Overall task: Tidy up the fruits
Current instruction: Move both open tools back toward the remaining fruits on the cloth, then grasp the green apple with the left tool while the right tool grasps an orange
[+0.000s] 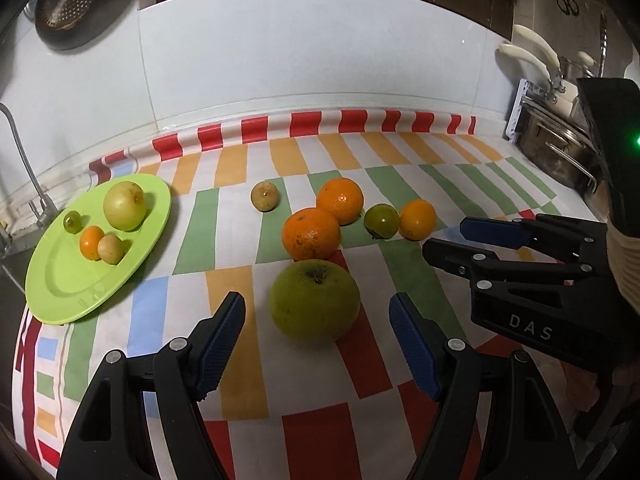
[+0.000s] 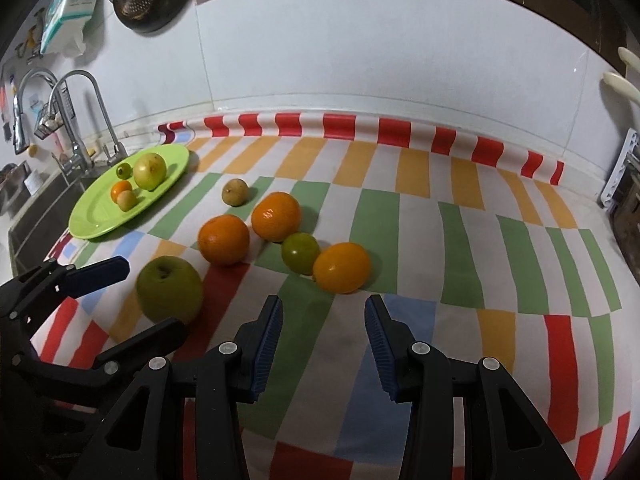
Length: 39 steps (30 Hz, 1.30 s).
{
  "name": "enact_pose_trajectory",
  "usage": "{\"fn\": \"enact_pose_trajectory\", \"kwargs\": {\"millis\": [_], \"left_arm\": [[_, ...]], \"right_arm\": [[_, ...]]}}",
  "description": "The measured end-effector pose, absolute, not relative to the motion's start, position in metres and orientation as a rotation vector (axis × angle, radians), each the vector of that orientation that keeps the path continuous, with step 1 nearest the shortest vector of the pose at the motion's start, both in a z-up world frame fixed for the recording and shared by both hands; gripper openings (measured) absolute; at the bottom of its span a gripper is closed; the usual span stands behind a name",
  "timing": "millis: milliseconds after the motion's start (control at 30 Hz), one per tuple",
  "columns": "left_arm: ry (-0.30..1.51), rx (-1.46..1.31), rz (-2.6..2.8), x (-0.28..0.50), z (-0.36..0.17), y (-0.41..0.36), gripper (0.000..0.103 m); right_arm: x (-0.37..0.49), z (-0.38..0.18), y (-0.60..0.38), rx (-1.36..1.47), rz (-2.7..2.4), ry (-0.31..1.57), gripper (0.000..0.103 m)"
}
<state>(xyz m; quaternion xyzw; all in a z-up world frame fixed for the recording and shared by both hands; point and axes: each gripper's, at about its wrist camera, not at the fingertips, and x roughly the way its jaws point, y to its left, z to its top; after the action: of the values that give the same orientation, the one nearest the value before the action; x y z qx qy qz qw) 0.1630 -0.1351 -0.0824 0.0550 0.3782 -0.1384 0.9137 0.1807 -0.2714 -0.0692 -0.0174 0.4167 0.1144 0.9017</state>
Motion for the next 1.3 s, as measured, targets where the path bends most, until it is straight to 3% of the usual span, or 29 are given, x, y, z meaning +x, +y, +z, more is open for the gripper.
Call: {"fn": "enact_pose_trajectory", "kwargs": {"millis": [200, 467, 1300], "left_arm": [[0.802, 0.099, -0.290, 0.172, -0.088, -0.136, 0.067], [0.838, 0.070, -0.302, 0.184, -0.095, -0.132, 0.050], [0.793, 0.070, -0.307, 0.175, -0.081, -0.127, 0.050]], "right_arm": [[0.194, -0.077, -0.273, -0.044, 0.243, 0.878, 0.044], [0.209, -0.084, -0.269, -0.079, 0.239, 0.886, 0.044], [0.192, -0.073, -0.263, -0.072, 0.227, 0.857, 0.039]]}}
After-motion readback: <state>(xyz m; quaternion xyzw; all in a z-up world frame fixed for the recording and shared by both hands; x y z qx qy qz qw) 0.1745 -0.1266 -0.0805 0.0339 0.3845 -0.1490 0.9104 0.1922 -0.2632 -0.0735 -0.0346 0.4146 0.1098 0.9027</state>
